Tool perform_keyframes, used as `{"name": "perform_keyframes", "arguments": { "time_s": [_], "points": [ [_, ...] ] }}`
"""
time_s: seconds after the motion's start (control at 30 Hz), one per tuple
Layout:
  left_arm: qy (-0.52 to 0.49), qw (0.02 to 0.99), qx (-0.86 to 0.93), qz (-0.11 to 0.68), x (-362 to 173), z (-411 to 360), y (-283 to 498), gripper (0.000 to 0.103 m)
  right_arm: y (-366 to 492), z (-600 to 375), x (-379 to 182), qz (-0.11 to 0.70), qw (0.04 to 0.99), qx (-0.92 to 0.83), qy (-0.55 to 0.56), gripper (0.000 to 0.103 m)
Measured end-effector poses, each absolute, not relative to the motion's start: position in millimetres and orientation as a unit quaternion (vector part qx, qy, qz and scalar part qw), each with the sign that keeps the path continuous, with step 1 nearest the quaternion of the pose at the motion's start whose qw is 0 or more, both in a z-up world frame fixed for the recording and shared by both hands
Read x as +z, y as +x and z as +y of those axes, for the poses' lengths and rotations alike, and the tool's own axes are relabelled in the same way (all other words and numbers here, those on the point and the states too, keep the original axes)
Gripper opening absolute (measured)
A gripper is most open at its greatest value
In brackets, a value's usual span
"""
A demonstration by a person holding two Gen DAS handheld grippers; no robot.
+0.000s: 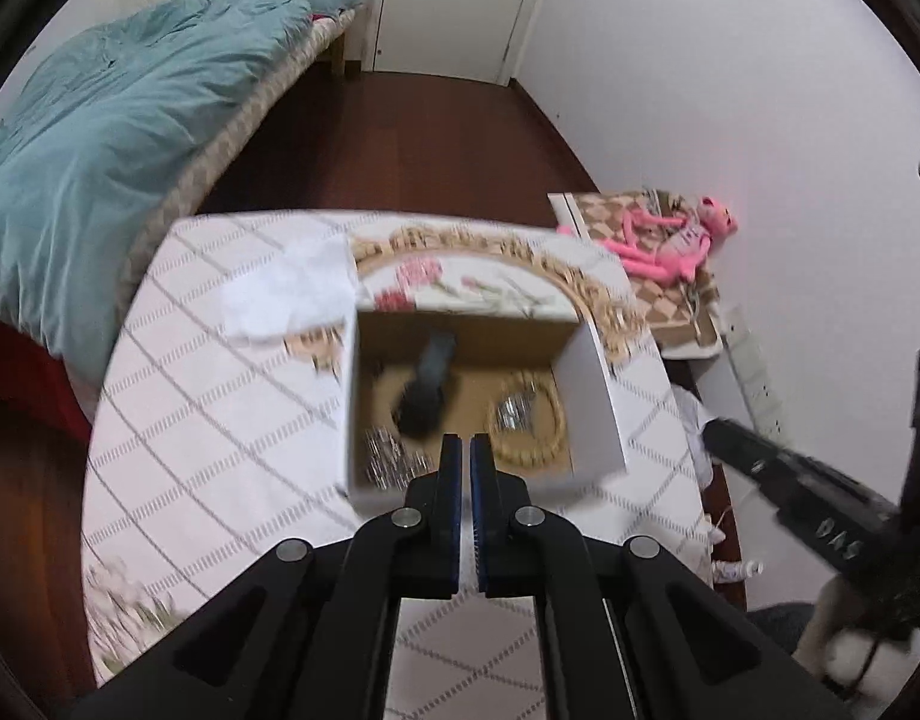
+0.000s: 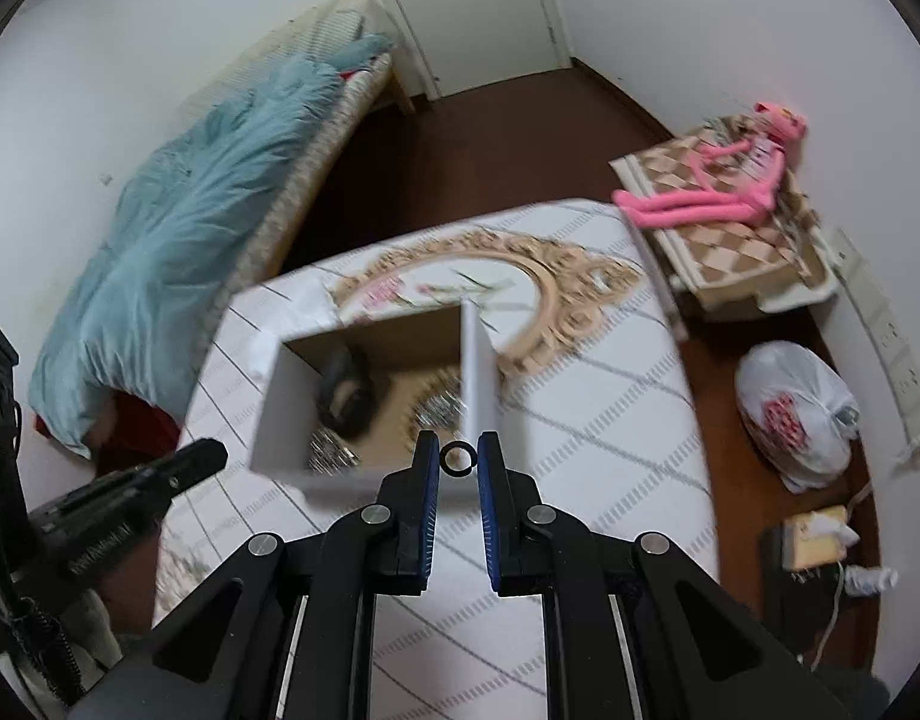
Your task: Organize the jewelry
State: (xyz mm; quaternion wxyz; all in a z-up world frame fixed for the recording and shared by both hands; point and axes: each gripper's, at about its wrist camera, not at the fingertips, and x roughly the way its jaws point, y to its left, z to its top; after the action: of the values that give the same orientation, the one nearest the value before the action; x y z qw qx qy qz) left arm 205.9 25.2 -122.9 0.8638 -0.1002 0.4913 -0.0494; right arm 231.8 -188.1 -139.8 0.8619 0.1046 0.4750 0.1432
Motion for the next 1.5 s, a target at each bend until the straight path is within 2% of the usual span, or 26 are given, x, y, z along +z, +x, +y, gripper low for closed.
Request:
{"name": "perform_keyframes", "arguments": {
  "time_s": [0.2,0.3,0.37,0.4,0.43,0.47,0.5,0.63,0.9,0.97,1.0,1.07,1.13,1.17,1.5],
  "points": [
    [-0.106,0.848,-0.048,0.517,-136.0,37.8,236.4,0.001,276.9,-154.3,-149.9,0.503,0.843,0.166,0.089,0.013],
    [-0.107,0.844,-0.043,0.524,-143.1,33.6,220.3,0.006,275.0,-151.0,-147.1,0.495,0.849,0.167,0.081,0.013],
    [-0.100,0.840,-0.038,0.532,-152.7,26.0,201.7,0.015,266.3,-154.7,-146.7,0.490,0.852,0.164,0.078,0.013],
    [-0.099,0.839,-0.038,0.534,-156.5,22.8,194.7,0.032,258.3,-158.5,-148.2,0.489,0.854,0.160,0.079,0.013],
    [-0.099,0.838,-0.039,0.536,-162.6,18.0,184.2,0.056,251.5,-161.9,-149.5,0.487,0.856,0.156,0.078,0.013],
    [-0.099,0.837,-0.038,0.537,-167.4,14.6,177.1,0.064,245.5,-165.8,-150.9,0.486,0.857,0.152,0.077,0.013],
    [-0.101,0.834,-0.039,0.540,-174.3,10.7,170.2,0.065,236.8,-171.4,-154.7,0.486,0.858,0.146,0.076,0.013],
    [-0.096,0.817,-0.032,0.567,-212.8,-7.0,157.1,0.065,209.3,-195.2,-178.4,0.503,0.853,0.115,0.085,0.013],
    [-0.072,0.815,-0.024,0.574,-244.7,-35.0,161.8,0.063,187.1,-225.6,-217.4,0.532,0.839,0.071,0.095,0.013],
    [-0.065,0.815,-0.024,0.576,-248.7,-40.5,164.0,0.056,185.1,-228.2,-220.6,0.534,0.838,0.067,0.095,0.013],
    [-0.060,0.814,-0.024,0.577,-251.0,-43.0,164.8,0.047,184.4,-228.9,-221.4,0.535,0.837,0.066,0.094,0.014],
    [-0.041,0.818,-0.019,0.573,-250.6,-47.9,167.2,0.035,184.6,-228.8,-221.6,0.534,0.838,0.065,0.093,0.014],
    [-0.028,0.822,-0.018,0.569,-251.0,-50.7,168.5,0.013,185.2,-228.9,-220.9,0.534,0.838,0.064,0.091,0.014],
    [-0.027,0.822,-0.019,0.568,-251.6,-51.1,168.9,0.010,185.8,-228.1,-220.2,0.533,0.839,0.064,0.091,0.014],
    [-0.032,0.828,-0.035,0.558,-245.0,-52.9,162.1,0.010,185.7,-221.0,-207.0,0.521,0.846,0.072,0.089,0.014]
  ]
}}
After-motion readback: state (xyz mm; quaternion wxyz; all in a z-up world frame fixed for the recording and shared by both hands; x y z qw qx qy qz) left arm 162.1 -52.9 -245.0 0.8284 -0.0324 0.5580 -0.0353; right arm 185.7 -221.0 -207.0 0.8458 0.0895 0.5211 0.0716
